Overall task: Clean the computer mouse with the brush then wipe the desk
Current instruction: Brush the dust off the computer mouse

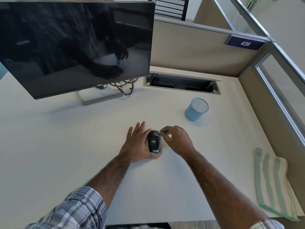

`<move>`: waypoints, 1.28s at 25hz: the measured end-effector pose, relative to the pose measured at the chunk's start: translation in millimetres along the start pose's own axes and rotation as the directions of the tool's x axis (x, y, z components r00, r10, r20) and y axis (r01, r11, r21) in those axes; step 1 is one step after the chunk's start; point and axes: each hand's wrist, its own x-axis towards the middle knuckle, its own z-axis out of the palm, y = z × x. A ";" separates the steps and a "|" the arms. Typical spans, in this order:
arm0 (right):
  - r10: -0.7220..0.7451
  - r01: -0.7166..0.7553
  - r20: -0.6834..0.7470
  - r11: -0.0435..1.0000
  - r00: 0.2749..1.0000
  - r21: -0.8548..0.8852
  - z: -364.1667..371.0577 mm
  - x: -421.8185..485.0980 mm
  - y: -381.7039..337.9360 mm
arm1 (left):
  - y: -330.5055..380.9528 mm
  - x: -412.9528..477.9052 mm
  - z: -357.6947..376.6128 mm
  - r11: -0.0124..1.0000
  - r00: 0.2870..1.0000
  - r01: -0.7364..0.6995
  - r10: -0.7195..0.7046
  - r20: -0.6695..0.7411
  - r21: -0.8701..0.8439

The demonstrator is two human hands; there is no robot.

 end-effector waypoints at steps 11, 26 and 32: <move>0.072 -0.072 0.005 0.996 0.997 -0.046 2.5 10.1 4.4 | 1.2 -0.8 -1.7 1.000 1.000 0.012 -0.012 0.012 0.003; 0.137 -0.137 -0.002 0.989 0.991 0.050 1.3 18.5 3.5 | 1.3 -0.1 -3.0 0.999 0.999 0.019 -0.020 0.040 0.026; 0.107 -0.108 0.056 0.994 0.993 0.018 3.3 24.1 0.3 | 1.0 -0.1 -2.0 0.999 1.000 0.019 -0.019 0.024 0.027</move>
